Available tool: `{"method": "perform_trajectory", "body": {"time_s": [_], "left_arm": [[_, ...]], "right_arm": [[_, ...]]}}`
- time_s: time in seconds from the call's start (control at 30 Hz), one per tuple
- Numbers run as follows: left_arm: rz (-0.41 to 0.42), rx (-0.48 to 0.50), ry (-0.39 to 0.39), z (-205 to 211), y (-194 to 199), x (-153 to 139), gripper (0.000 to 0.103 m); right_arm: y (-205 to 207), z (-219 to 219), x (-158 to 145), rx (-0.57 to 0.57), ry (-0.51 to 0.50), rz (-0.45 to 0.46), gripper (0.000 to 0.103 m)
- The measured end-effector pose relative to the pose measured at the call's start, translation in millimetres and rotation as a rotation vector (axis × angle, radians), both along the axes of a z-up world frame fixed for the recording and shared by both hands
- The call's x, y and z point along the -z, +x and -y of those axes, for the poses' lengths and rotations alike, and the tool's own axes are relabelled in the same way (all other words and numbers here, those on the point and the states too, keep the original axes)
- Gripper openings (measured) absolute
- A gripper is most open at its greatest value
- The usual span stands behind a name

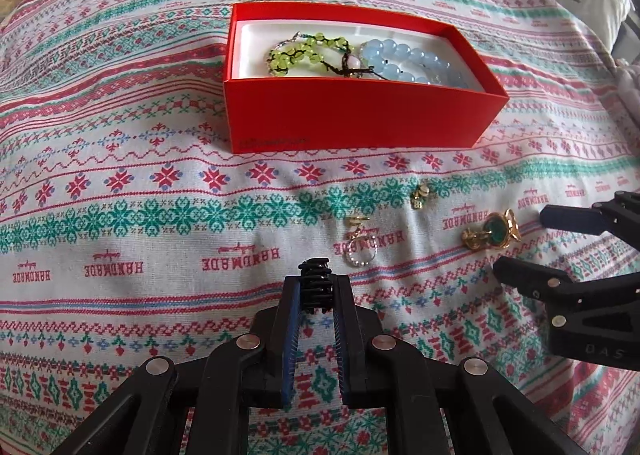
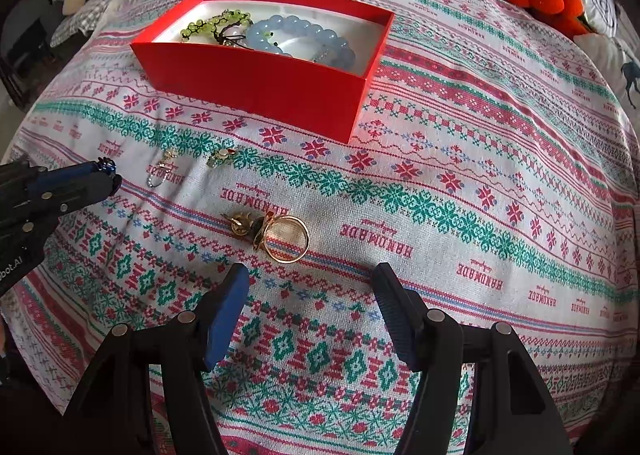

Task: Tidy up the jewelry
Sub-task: 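Lift the black claw clip with the left tool while the right tool grasps the green-stone gold ring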

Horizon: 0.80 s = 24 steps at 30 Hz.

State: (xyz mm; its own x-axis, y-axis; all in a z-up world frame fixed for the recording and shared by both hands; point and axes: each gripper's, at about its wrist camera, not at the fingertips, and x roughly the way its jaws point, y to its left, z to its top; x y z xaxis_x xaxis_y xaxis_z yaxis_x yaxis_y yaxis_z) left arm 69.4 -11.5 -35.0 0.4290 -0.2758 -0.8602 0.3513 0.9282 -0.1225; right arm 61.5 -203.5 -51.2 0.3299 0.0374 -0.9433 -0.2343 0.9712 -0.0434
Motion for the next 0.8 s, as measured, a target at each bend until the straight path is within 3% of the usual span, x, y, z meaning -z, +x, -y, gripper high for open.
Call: {"method": "perform_trajectory", "body": {"time_s": [0.17,0.33,0.8], "left_arm": [[-0.007,-0.009,0.007,-8,0,1,0.011],[-0.020,-0.018,0.006,-12,0,2,0.011],[-0.021,-0.022,-0.003,-13,1,-3,0.011]], "right_arm": [[8,-10,1,-0.038,-0.027,0.025,0.061],[15,-22,1,-0.103,0.000,0.032,0.032],[4,-6,-9,-0.059,0.058,0.007,0.031]]}}
